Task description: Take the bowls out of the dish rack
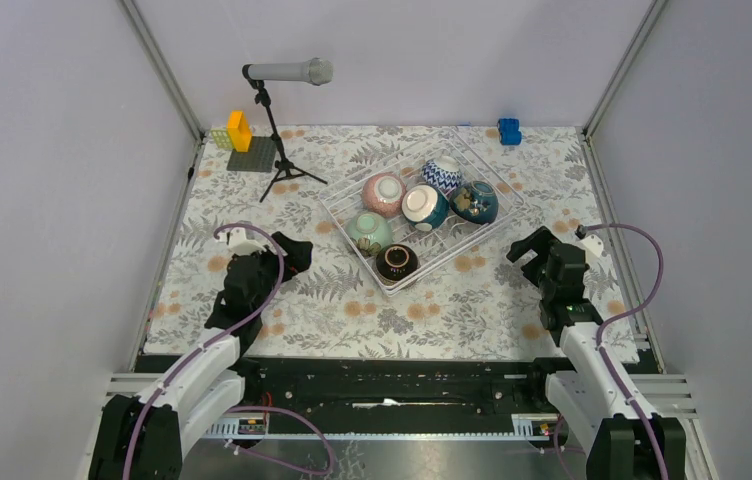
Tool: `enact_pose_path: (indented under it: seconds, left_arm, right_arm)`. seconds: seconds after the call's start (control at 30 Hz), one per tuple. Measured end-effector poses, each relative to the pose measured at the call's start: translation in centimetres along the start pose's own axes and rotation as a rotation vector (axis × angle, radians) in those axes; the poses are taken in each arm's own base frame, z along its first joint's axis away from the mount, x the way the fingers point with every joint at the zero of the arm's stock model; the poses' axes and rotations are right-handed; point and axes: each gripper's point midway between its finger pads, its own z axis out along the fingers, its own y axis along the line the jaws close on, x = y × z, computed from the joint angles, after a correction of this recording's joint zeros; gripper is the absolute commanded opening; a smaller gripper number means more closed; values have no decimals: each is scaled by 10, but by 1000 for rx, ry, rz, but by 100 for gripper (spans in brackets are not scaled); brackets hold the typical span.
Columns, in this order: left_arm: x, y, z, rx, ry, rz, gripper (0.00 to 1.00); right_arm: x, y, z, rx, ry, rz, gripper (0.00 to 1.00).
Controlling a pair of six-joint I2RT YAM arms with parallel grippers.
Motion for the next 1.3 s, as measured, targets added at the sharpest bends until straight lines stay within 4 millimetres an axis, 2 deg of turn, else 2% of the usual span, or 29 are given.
enact_pose_path:
  seconds: [0.13, 0.37, 0.6, 0.83, 0.97, 1.07, 1.17, 1.3]
  left_arm:
    - [3, -5, 0, 32, 17, 5, 99]
    - [8, -28, -2, 159, 56, 25, 99]
    - [13, -54, -9, 316, 80, 38, 99]
    - [17, -65, -13, 387, 106, 45, 99]
    - [19, -69, -15, 415, 113, 47, 99]
    - [20, -69, -15, 417, 116, 43, 99]
    - [20, -70, -15, 417, 117, 38, 99]
    - [19, -70, -15, 419, 114, 38, 99]
  right_arm:
    - [-4, 3, -2, -12, -13, -2, 100]
    - [-11, 14, -9, -81, -50, -1, 100]
    - [1, 46, -20, -287, 9, -56, 100]
    - [-8, 64, -31, -357, 14, -89, 98]
    - [-30, 87, -38, -382, 31, -108, 93]
    - [-40, 106, -38, -402, 88, -128, 93]
    - [-36, 121, -35, -407, 178, -167, 92]
    - [-15, 153, -37, -446, 306, -261, 92]
